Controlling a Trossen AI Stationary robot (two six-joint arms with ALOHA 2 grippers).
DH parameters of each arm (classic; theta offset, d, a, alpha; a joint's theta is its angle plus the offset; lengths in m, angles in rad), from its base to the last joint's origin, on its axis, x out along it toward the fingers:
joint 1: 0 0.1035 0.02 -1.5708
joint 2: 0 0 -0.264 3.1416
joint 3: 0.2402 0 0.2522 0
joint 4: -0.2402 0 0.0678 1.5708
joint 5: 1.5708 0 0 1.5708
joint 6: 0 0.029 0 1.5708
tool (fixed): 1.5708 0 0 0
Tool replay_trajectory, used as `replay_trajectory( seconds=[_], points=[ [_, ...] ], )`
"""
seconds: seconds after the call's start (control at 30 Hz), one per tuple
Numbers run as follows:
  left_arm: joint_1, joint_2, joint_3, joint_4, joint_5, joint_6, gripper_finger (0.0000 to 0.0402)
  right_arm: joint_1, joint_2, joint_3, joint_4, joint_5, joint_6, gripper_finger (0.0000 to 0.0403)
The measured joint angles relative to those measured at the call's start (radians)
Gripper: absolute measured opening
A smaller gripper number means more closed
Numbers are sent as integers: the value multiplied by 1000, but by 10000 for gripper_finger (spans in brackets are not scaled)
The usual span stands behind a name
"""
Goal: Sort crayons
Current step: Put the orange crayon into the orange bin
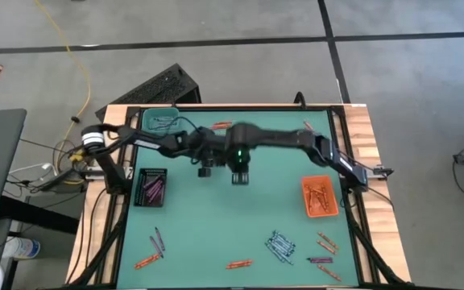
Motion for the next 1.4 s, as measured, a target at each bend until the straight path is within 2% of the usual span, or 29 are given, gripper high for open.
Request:
replay_trajectory(
  seconds=[0.17,0.37,0.47,0.57,0.67,0.87,1.07,1.27,1.4],
  points=[
    [-57,8,25,-7,6,32,132,127,0,-1,-4,41,126,119],
    [-121,-5,24,9,-132,110,132,209,0,-1,-7,74,245,119],
    [-118,-5,24,29,-151,130,132,220,0,-1,-7,82,301,119],
    [-112,-6,24,42,-198,157,132,233,0,-1,-8,210,400,119],
    [-145,-6,24,32,-210,173,132,234,-20,-1,-9,327,428,119],
    [-233,-7,24,25,-290,166,132,192,-58,0,25,381,444,119],
    [-246,-19,24,-30,-314,125,132,159,-79,2,-5,539,493,118],
    [-245,-82,23,-82,-345,113,132,115,-129,2,-5,570,492,118],
    [-180,-121,23,-109,-334,131,132,111,-190,2,-5,566,493,118]
  ],
)
